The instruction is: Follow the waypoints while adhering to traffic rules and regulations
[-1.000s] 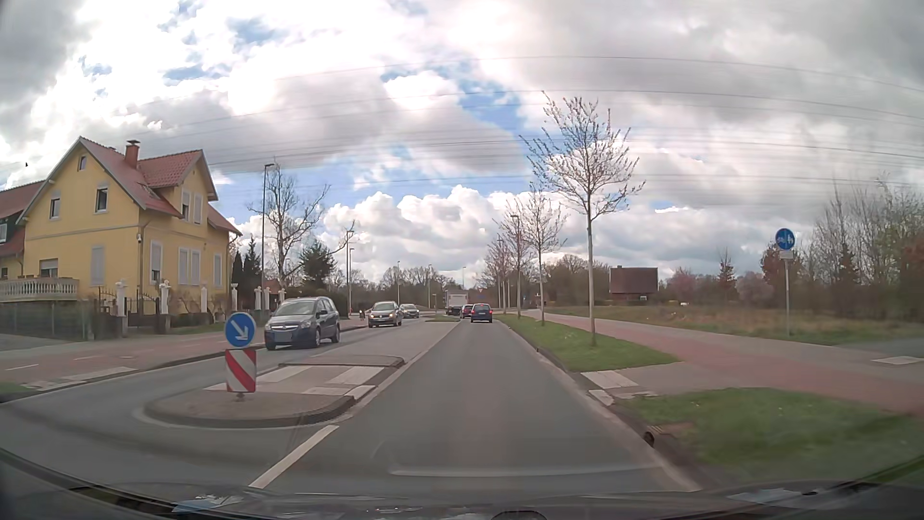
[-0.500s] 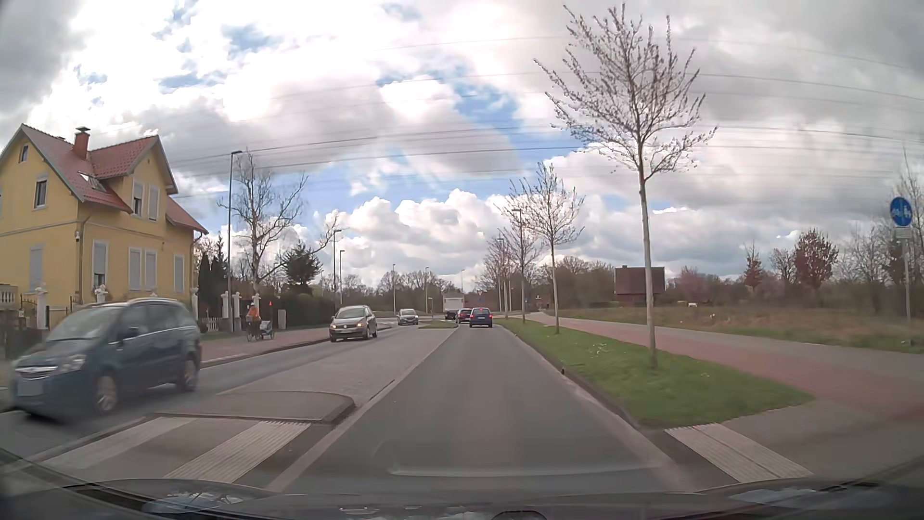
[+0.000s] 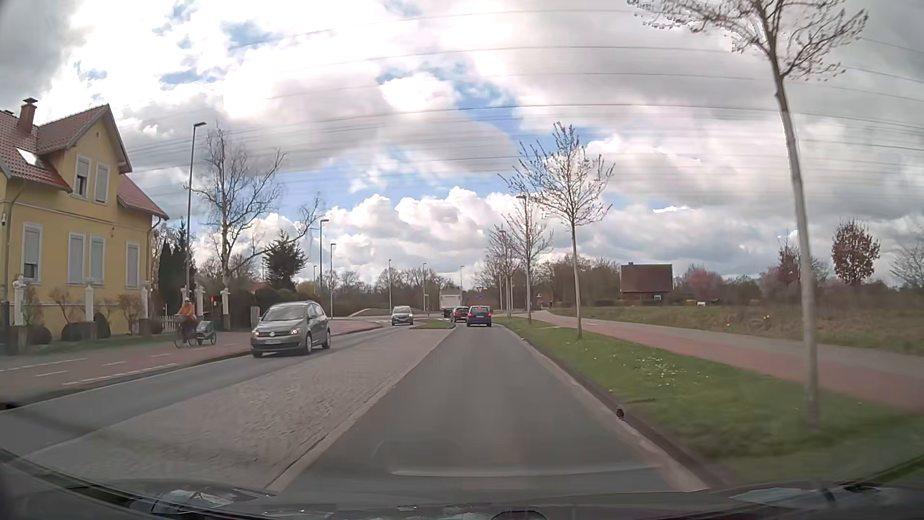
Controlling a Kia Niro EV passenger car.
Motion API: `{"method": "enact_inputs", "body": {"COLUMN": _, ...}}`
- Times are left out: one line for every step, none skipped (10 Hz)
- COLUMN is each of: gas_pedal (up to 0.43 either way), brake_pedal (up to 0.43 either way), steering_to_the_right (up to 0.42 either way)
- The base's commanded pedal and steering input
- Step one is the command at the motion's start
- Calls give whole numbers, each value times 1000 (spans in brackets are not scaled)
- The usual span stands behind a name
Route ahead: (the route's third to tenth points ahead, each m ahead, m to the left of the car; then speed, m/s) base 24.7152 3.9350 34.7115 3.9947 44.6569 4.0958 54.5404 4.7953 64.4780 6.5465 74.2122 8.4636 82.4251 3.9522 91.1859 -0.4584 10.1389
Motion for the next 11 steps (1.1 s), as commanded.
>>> {"method": "enact_inputs", "body": {"gas_pedal": 79, "brake_pedal": 0, "steering_to_the_right": 0}}
{"method": "enact_inputs", "body": {"gas_pedal": 79, "brake_pedal": 0, "steering_to_the_right": 0}}
{"method": "enact_inputs", "body": {"gas_pedal": 79, "brake_pedal": 0, "steering_to_the_right": 0}}
{"method": "enact_inputs", "body": {"gas_pedal": 79, "brake_pedal": 0, "steering_to_the_right": 0}}
{"method": "enact_inputs", "body": {"gas_pedal": 79, "brake_pedal": 0, "steering_to_the_right": 0}}
{"method": "enact_inputs", "body": {"gas_pedal": 79, "brake_pedal": 0, "steering_to_the_right": 4}}
{"method": "enact_inputs", "body": {"gas_pedal": 79, "brake_pedal": 0, "steering_to_the_right": 5}}
{"method": "enact_inputs", "body": {"gas_pedal": 87, "brake_pedal": 0, "steering_to_the_right": 5}}
{"method": "enact_inputs", "body": {"gas_pedal": 87, "brake_pedal": 0, "steering_to_the_right": 5}}
{"method": "enact_inputs", "body": {"gas_pedal": 87, "brake_pedal": 0, "steering_to_the_right": 5}}
{"method": "enact_inputs", "body": {"gas_pedal": 87, "brake_pedal": 0, "steering_to_the_right": 5}}
